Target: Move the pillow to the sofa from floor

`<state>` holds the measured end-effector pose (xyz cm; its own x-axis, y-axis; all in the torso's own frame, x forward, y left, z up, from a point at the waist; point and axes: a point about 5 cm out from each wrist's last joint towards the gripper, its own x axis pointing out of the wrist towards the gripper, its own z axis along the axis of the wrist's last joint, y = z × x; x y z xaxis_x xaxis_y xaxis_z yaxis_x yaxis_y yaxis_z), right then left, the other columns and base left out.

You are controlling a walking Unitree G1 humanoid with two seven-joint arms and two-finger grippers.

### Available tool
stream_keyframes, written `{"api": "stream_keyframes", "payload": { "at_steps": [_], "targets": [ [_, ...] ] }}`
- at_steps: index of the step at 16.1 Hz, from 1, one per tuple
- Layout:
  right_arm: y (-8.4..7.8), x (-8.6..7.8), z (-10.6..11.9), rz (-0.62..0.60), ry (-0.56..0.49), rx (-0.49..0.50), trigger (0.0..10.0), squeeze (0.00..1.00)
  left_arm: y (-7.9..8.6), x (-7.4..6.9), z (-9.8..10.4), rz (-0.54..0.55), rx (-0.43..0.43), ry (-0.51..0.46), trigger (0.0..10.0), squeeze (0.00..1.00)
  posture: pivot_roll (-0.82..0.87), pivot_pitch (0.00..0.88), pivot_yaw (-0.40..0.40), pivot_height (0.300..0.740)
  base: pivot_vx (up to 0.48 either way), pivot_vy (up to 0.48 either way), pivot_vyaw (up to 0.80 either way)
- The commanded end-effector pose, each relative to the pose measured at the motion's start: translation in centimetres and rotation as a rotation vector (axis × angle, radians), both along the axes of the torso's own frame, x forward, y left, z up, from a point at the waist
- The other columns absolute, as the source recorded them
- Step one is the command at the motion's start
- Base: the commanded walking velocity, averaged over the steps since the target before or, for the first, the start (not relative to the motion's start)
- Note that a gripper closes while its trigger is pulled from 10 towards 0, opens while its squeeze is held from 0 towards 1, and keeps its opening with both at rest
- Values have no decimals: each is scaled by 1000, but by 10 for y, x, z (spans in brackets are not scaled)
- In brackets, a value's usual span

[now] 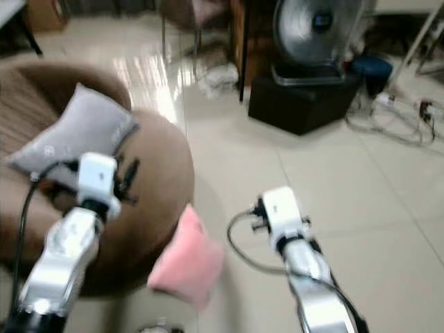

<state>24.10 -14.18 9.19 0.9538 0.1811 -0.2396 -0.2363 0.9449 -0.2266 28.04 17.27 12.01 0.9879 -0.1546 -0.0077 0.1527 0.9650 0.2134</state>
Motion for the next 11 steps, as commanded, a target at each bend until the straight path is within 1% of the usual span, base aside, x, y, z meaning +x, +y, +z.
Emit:
{"api": "stream_keyframes", "payload": {
  "at_steps": [1, 3, 7, 10, 11],
  "targets": [
    [-1, -3, -4, 2, 13, -8, 10000, 0, 0, 0, 0, 0, 1, 1, 10000, 0, -37, 49, 40, 740, 311, 0, 0],
    [-3, -3, -7, -5, 15, -11, 10000, 0, -1, 1, -2, -10, 2, 7, 10000, 0, -37, 43, 41, 740, 274, 0, 0],
    [-4, -3, -10, -20, 30, 7, 10000, 0, -3, 1, -3, -17, -15, 11, 10000, 0, -40, 35, 43, 736, 0, 0, 0],
    [-5, -3, -10, -18, 28, 17, 10000, 0, -3, 2, -3, -16, -6, 9, 10000, 0, -39, 40, 40, 711, 0, 0, 0],
    [-4, -3, -11, -12, 33, 25, 10000, 0, -3, 1, -4, -17, -5, 12, 10000, 0, -39, 40, 40, 696, 0, 0, 0]
  ]
}}
